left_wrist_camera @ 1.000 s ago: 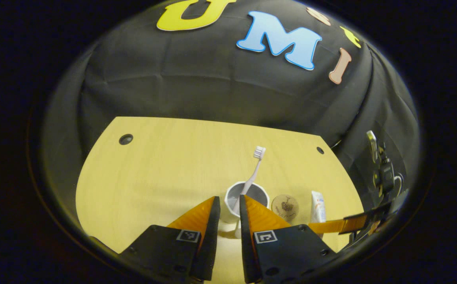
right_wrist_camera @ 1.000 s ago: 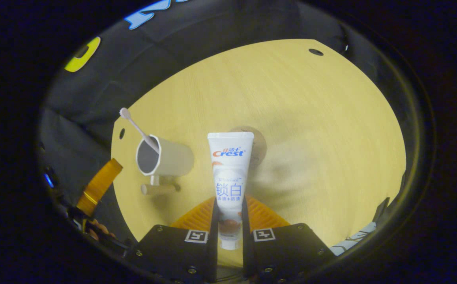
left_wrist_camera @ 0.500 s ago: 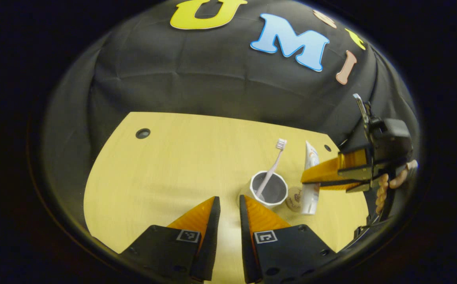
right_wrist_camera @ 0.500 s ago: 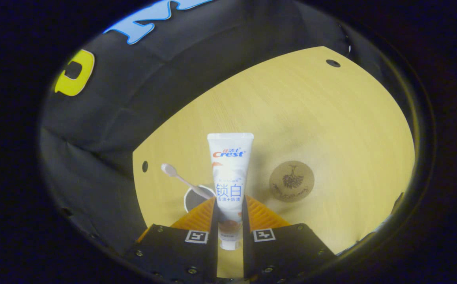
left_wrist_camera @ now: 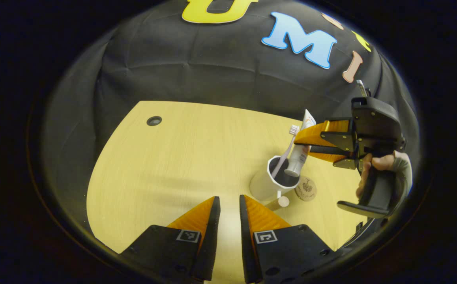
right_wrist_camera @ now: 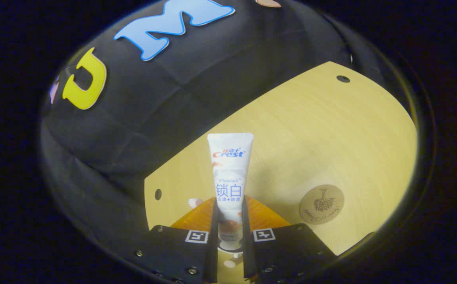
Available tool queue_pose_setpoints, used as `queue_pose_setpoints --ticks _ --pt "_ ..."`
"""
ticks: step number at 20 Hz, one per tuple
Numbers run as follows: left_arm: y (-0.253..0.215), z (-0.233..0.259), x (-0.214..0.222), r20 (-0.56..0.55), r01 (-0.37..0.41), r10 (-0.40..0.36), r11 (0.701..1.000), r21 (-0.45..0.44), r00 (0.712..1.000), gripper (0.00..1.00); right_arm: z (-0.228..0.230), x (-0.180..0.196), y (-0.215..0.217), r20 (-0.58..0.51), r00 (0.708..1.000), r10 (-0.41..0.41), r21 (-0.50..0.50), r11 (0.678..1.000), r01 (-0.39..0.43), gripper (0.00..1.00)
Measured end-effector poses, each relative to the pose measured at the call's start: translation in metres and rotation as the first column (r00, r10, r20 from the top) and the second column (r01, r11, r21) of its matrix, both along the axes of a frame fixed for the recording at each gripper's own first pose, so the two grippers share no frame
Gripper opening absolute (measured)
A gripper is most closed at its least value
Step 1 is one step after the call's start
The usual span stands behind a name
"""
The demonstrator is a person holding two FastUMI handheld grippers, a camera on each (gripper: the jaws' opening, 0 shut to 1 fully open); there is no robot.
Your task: Put the toothbrush and toothpaste on the desktop into the cup, then pick up the cup and place it on the coaster on the desktop.
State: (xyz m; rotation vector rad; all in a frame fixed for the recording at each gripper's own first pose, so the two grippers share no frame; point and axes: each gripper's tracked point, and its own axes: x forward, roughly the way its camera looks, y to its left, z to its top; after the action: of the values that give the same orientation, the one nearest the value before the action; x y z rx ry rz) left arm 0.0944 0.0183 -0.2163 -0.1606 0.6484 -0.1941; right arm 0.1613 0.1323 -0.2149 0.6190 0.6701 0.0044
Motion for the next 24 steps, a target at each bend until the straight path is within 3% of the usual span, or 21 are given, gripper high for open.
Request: queue_pose_setpoints --ticks 1,2,4,7,12,15,16,17,18,19,24 --pt "0.001 0.0 -0.001 -0.003 -0.001 0.001 1.0 0.0 1.0 0.39 -0.001 0.001 0.0 0.03 1.0 0.0 -0.026 1.0 0.001 0.27" --pt "0.003 -0.001 -0.003 -0.007 -0.001 0.001 1.0 -0.002 1.0 0.33 -0.004 0.003 0.002 0.059 0.998 0.005 -0.049 0.999 -0.002 0.27" --pt "0.0 -0.002 -0.006 -0.013 0.0 0.0 1.0 -0.009 1.0 0.39 -0.005 0.005 0.0 0.124 0.992 0.022 -0.087 0.996 -0.012 0.26" --pt "-0.004 -0.006 -0.005 -0.021 0.008 -0.008 1.0 -0.014 1.0 0.34 -0.007 0.007 -0.001 0.18 0.982 0.053 -0.175 0.984 -0.021 0.28" --pt "-0.018 -0.008 -0.004 -0.028 0.028 -0.029 0.999 -0.024 0.999 0.35 -0.013 0.002 -0.005 0.172 0.979 0.106 -0.25 0.966 -0.06 0.48" --pt "-0.03 -0.008 -0.003 -0.03 0.047 -0.048 0.998 -0.033 0.998 0.33 -0.014 -0.002 -0.004 0.167 0.979 0.114 -0.248 0.966 -0.07 0.44" --pt "-0.034 -0.008 -0.003 -0.029 0.054 -0.055 0.998 -0.035 0.998 0.33 -0.012 -0.009 -0.003 0.175 0.977 0.123 -0.233 0.969 -0.08 0.48" --pt "-0.038 -0.008 -0.001 -0.028 0.06 -0.061 0.998 -0.033 0.998 0.36 -0.013 -0.013 -0.001 0.168 0.977 0.129 -0.228 0.97 -0.088 0.67" --pt "-0.042 -0.007 -0.002 -0.03 0.065 -0.066 0.997 -0.031 0.997 0.33 -0.011 -0.017 -0.002 0.169 0.977 0.134 -0.223 0.97 -0.094 0.7" --pt "-0.046 -0.007 -0.001 -0.028 0.072 -0.073 0.997 -0.031 0.997 0.33 -0.006 -0.017 -0.001 0.177 0.975 0.136 -0.215 0.972 -0.096 0.79" --pt "-0.066 0.0 0.0 -0.017 0.123 -0.123 0.992 -0.014 0.992 0.36 0.043 -0.028 -0.013 0.273 0.956 0.108 -0.129 0.989 -0.075 0.79"
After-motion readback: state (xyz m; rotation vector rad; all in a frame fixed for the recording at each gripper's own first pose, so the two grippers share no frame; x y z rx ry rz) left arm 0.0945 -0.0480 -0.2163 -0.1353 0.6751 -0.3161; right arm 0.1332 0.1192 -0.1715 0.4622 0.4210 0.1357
